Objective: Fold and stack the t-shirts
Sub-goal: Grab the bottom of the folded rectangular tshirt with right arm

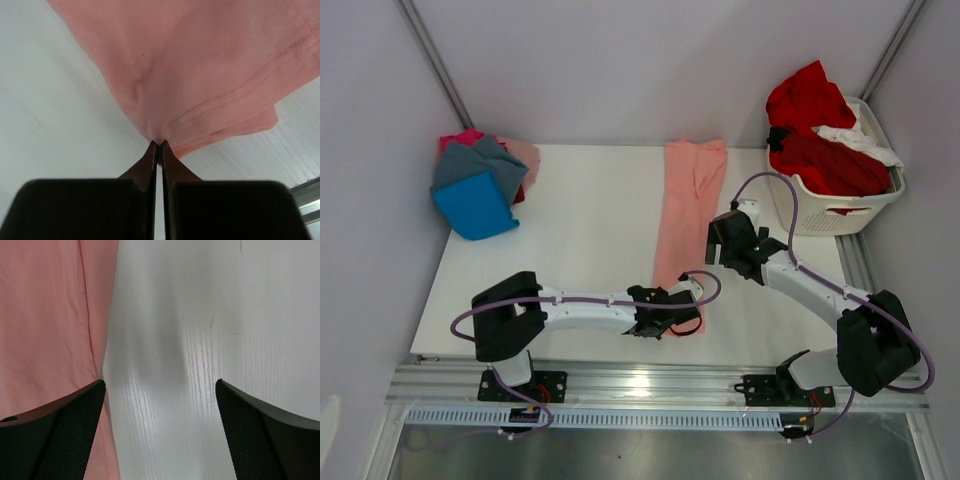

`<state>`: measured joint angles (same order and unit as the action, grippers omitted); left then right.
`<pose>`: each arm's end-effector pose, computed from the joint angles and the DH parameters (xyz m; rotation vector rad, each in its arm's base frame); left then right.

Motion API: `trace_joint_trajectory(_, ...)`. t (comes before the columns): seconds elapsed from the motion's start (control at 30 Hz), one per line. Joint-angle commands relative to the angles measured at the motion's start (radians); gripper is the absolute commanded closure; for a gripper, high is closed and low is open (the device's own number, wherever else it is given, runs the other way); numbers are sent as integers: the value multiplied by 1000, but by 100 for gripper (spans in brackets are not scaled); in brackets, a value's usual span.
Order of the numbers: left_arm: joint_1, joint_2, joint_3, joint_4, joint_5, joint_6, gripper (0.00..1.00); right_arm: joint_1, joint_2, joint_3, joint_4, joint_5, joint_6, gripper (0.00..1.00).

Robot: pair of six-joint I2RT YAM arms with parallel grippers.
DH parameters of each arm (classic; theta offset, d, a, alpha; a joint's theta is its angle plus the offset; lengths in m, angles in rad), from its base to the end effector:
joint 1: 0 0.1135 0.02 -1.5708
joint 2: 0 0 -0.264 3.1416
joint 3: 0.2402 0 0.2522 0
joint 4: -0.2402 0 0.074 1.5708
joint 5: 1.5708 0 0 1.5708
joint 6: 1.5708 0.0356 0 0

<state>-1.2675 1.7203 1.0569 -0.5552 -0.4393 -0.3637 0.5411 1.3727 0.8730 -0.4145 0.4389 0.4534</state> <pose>0.1118 -0.3065 0.1713 1.0364 2.3704 0.0606 0.2449 0.1295 0.2235 0.0758 2.3705 -0.0793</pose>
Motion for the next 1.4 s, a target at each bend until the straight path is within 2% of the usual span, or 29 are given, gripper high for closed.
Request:
trace_joint_trajectory(0.0, -3, -2, 38, -26, -7, -21, 99, -7, 26, -5, 60, 32, 16, 5)
trace_joint_trajectory(0.43, 25, -31, 5, -46, 37, -53, 99, -44, 313, 124, 181, -69, 34, 9)
trace_joint_trajectory(0.77, 63, -50, -15, -35, 53, -41, 99, -32, 342, 135, 217, -97, 31, 9)
trace_joint_trajectory(0.93, 80, -53, -12, -37, 59, -37, 99, -30, 431, 136, 203, -97, 42, 10)
trace_joint_trajectory(1.37, 131, -125, -70, -130, 76, -132, 99, -52, 463, 142, 149, 0, 41, 9)
